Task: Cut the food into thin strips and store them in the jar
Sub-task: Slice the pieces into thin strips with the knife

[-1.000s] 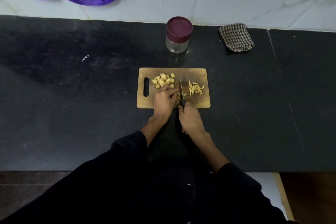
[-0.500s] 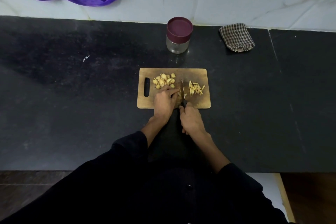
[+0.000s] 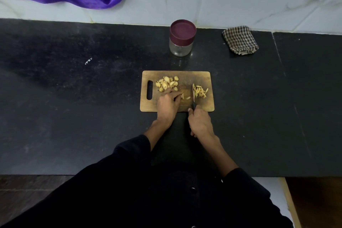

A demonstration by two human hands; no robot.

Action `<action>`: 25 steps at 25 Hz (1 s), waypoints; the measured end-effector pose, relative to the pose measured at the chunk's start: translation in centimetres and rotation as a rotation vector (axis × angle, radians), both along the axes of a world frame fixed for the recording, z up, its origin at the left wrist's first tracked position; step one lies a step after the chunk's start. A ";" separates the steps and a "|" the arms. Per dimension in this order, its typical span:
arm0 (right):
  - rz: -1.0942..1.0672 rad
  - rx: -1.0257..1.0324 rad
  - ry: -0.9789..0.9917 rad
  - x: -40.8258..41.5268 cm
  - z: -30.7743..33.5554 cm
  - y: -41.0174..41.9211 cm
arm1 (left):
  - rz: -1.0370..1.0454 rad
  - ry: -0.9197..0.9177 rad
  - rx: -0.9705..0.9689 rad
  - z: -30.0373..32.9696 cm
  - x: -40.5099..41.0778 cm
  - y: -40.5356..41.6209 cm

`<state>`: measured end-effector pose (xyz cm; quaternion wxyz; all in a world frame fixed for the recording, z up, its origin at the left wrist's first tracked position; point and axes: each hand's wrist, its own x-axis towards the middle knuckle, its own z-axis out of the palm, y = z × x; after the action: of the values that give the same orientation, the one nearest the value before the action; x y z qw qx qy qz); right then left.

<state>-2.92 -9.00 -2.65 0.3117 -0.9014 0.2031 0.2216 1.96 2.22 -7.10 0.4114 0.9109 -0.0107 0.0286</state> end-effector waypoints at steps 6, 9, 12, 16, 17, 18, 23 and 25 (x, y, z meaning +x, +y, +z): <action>0.090 0.044 0.010 -0.4 0.0 1.2 | -0.017 0.004 -0.042 0.3 0.1 0.3; 0.095 0.033 0.010 -0.2 -0.1 1.4 | -0.015 -0.002 -0.034 0.4 0.2 0.2; 0.093 0.014 0.012 -0.1 -0.2 1.5 | -0.013 -0.005 -0.022 0.4 0.1 0.1; 0.094 0.008 -0.001 -0.2 -0.4 1.8 | -0.004 0.009 -0.010 0.4 0.0 0.1; 0.097 0.002 0.000 -0.2 -0.4 1.8 | -0.004 0.011 -0.007 0.5 0.0 0.1; 0.096 -0.005 0.005 -0.2 -0.4 1.9 | -0.004 0.012 -0.005 0.5 0.0 0.1; 0.097 -0.041 0.045 -0.3 -0.5 2.3 | 0.014 0.019 0.017 0.6 0.1 0.0; 0.103 -0.040 0.056 -0.6 -0.6 2.3 | 0.022 0.035 0.031 0.6 0.1 -0.1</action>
<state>-3.52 -6.75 -3.25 0.2758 -0.9102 0.1694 0.2583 2.01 2.08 -6.52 0.3970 0.9177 0.0061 0.0167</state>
